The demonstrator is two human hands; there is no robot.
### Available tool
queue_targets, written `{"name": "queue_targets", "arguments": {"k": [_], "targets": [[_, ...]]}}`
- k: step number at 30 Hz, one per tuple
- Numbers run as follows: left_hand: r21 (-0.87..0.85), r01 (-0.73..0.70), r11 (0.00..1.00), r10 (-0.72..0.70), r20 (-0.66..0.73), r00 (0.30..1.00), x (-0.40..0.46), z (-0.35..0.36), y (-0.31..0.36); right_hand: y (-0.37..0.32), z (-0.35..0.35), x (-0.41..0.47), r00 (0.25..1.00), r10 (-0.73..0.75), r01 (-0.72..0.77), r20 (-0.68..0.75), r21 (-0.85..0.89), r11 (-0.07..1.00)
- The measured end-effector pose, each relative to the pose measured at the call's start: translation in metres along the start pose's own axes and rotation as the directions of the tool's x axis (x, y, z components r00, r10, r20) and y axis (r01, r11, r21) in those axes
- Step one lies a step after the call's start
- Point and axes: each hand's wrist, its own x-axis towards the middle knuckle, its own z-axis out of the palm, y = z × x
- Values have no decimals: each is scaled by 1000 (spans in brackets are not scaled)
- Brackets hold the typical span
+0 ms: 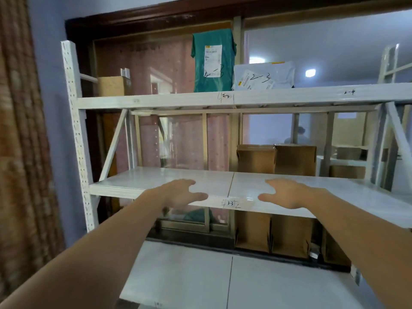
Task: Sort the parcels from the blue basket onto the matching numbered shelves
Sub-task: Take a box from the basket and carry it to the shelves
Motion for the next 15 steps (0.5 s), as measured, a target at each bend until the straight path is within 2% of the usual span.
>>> {"name": "queue_targets", "arguments": {"k": [5,9,12,15], "targets": [[91,149,985,-146,-41,988,-59,-20,-83,-101,23,22,982,-185,185,30,4,983],[116,292,949,-284,-82,955,-113,-32,-156,-204,43,36,933,-357,357,52,18,934],[188,404,895,-394,-91,915,-158,-32,-209,-285,73,46,876,-476,473,79,47,880],[186,527,829,-517,-104,850,-203,-21,-262,-358,115,53,819,-566,559,95,89,824]]}}
